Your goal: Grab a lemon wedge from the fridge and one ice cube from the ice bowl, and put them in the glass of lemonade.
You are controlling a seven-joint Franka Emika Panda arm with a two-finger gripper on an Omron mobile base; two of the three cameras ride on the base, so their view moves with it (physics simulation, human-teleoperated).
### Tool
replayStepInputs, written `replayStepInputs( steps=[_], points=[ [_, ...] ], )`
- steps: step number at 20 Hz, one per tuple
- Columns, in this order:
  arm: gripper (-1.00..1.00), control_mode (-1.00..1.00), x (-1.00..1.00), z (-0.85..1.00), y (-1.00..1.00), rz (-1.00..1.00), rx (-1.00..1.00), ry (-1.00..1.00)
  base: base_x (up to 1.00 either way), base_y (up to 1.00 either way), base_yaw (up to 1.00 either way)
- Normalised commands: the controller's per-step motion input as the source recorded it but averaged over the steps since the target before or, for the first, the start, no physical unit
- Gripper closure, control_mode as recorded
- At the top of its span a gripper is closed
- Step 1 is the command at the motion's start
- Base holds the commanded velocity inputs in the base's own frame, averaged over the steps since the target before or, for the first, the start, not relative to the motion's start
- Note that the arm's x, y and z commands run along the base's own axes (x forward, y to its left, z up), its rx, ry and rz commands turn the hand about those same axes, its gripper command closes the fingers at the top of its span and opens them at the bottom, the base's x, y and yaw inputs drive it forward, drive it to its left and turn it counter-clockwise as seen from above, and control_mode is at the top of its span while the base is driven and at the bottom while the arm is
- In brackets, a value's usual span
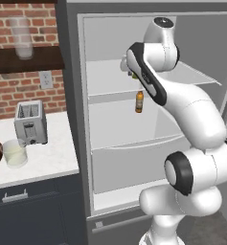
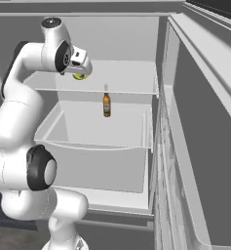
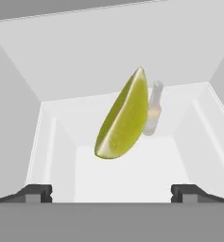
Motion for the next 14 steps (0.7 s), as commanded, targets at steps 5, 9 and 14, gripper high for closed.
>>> replayStepInputs(
  steps=[5, 9, 14],
  points=[
    [-1.00, -1.00, 0.42, 0.00, -0.01, 0.00, -0.04, 0.02, 0.00, 0.00, 0.00],
    [-1.00, -1.00, 0.40, -0.01, 0.00, 0.00, -0.04, 0.08, 0.00, 0.00, 0.00],
    [-1.00, -1.00, 0.43, -0.18, 0.00, 0.00, -0.03, 0.09, 0.00, 0.00, 0.00]
  ],
)
